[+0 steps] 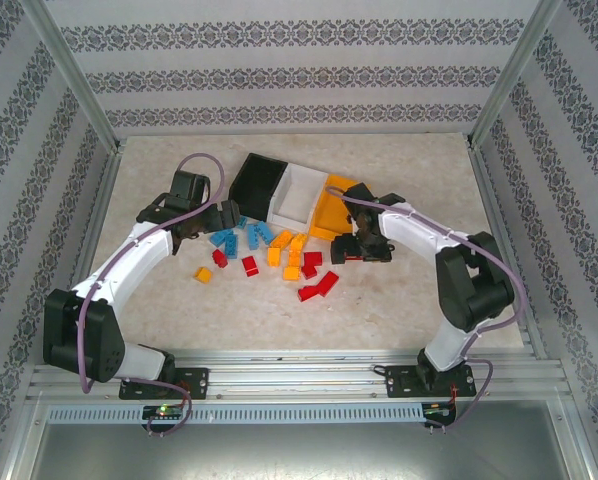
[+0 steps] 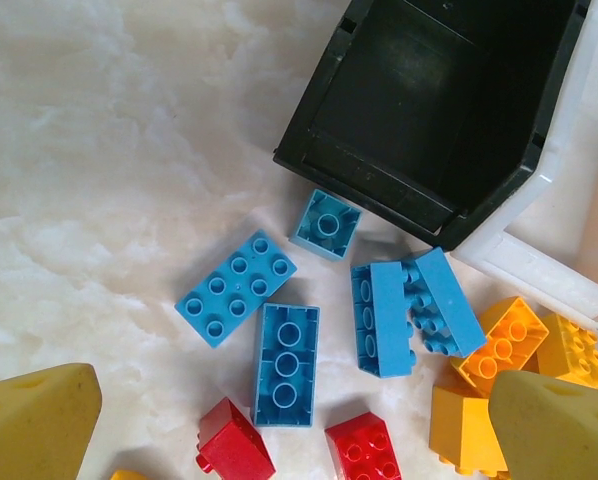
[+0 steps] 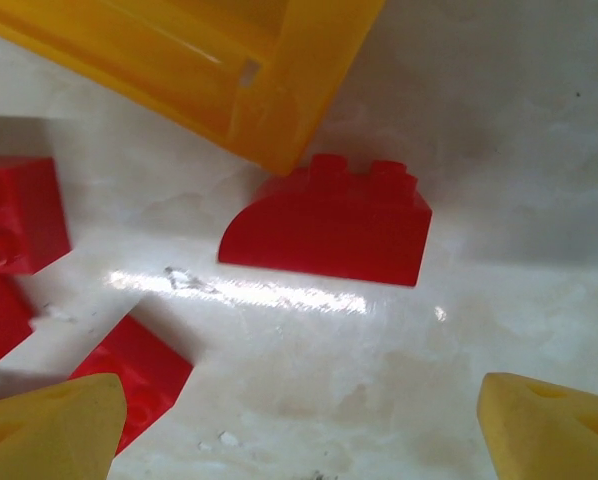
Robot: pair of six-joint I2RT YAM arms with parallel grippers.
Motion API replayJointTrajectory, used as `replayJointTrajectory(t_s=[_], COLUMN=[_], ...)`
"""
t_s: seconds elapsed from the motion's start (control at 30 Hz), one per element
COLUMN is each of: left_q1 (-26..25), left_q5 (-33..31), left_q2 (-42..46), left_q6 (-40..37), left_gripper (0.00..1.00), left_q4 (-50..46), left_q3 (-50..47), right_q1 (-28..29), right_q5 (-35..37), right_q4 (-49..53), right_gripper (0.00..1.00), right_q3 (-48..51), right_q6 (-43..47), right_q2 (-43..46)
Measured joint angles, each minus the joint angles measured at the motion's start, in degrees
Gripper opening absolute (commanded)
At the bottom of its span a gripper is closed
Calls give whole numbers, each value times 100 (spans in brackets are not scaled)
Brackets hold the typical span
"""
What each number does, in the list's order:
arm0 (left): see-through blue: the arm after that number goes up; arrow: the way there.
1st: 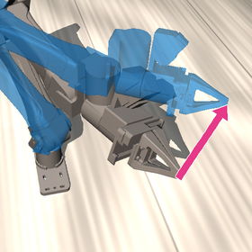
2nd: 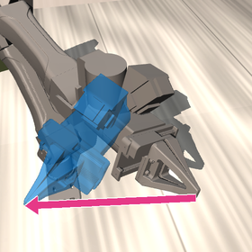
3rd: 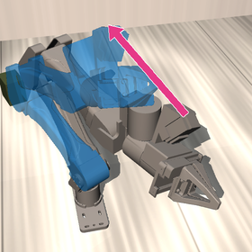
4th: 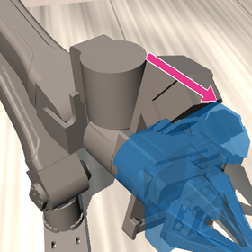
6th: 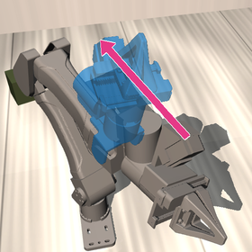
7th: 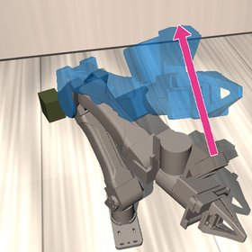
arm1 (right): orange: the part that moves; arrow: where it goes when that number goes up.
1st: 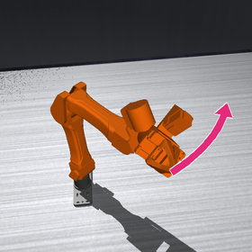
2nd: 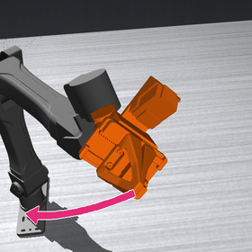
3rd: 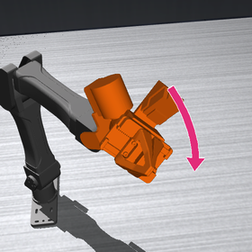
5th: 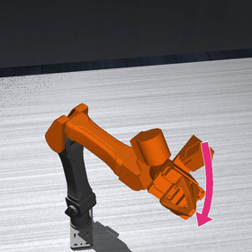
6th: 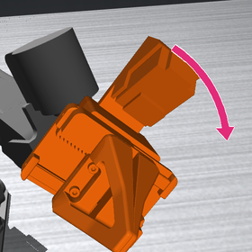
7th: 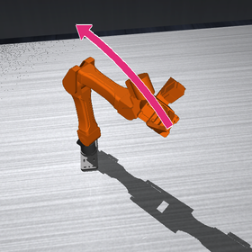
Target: Sort the legos into containers by color
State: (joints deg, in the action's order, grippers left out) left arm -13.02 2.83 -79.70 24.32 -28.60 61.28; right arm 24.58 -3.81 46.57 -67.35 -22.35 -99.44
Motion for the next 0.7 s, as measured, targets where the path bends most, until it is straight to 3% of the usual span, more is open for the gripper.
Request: replayJointTrajectory(t_s=[0.4, 0.7], left_q1=[0, 0], left_q5=[-4, -4], left_q2=[197, 197], left_q6=[-72, -76], left_gripper=[100, 100], left_q4=[-229, -293], left_q3=[0, 2], right_q1=[7, 7], right_q5=[452, 562], right_q4=[-315, -472], right_gripper=[68, 69], right_q3=[-118, -236], right_q6=[-39, -42], right_q2=[-516, -673])
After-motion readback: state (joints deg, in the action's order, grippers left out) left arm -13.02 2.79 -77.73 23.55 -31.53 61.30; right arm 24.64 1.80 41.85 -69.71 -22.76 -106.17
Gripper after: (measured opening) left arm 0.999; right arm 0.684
